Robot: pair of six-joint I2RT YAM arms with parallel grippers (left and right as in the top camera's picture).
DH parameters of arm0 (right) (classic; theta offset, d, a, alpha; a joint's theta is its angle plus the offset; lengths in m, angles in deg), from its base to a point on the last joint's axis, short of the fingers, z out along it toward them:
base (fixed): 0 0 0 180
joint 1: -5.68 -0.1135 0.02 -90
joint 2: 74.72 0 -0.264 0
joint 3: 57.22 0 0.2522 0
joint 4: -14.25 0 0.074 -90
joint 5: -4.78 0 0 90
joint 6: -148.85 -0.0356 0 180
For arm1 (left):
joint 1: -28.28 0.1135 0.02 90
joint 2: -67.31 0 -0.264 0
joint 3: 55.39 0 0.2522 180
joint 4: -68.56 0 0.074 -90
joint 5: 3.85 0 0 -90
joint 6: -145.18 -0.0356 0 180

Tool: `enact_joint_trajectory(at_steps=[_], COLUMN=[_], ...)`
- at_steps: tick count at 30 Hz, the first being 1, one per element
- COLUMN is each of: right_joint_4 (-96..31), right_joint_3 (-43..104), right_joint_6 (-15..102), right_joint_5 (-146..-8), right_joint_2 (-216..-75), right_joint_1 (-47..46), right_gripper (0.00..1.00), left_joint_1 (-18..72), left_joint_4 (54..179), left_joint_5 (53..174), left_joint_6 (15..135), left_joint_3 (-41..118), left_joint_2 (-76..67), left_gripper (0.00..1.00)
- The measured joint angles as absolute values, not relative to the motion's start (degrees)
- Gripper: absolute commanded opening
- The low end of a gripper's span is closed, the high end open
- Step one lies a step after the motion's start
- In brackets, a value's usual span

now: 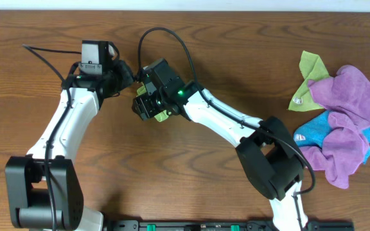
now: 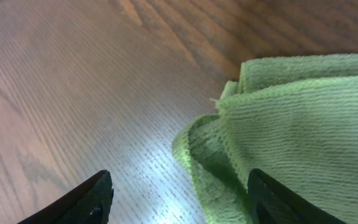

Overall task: Fold the cloth
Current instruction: 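Fold the strip's right end toward the left gripper with the right gripper, then release the folded cloth with the right gripper and retract the right arm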

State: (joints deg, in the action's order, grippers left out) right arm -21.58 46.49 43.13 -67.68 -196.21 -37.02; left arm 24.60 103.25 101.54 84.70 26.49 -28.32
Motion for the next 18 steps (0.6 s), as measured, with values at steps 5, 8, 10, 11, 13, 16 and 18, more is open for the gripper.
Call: enact_joint_trajectory(at_steps=[5,8,10,11,13,16,18], right_joint_4=[-21.51,-22.25,-23.94,-25.27,-28.18,-35.41,-40.94], right_joint_3=[46.49,46.49,46.49,46.49,46.49,46.6,46.82], right_joint_6=[43.92,44.7,45.05,45.12,45.51,47.67,49.47], right_joint_5=[-69.38,-70.02,-70.96,-71.64,-72.71,-73.69,-74.32], right_joint_2=[-195.8,-193.72,-191.25,-189.85,-186.97,-180.15,-176.43], right_joint_1=[-36.28,-34.53,-32.91,-32.08,-30.44,-27.03,-25.37], right_gripper=[0.73,0.77,0.8,0.82,0.98,0.99,0.99], left_joint_1=[27.0,28.32,29.02,29.21,29.41,29.58,29.58], left_joint_4=[104.65,105.87,107.91,108.76,110.81,114.53,116.63], left_joint_5=[101.15,101.13,101.15,101.17,101.44,103.91,105.81], left_joint_6=[84.28,83.76,83.89,83.69,83.54,83.8,83.91], left_joint_3=[26.49,26.49,26.49,26.49,26.49,26.49,26.51], left_joint_2=[-26.18,-24.28,-22.83,-22.35,-21.63,-20.87,-20.87], left_gripper=[0.24,0.39,0.51,0.56,0.66,0.84,0.92])
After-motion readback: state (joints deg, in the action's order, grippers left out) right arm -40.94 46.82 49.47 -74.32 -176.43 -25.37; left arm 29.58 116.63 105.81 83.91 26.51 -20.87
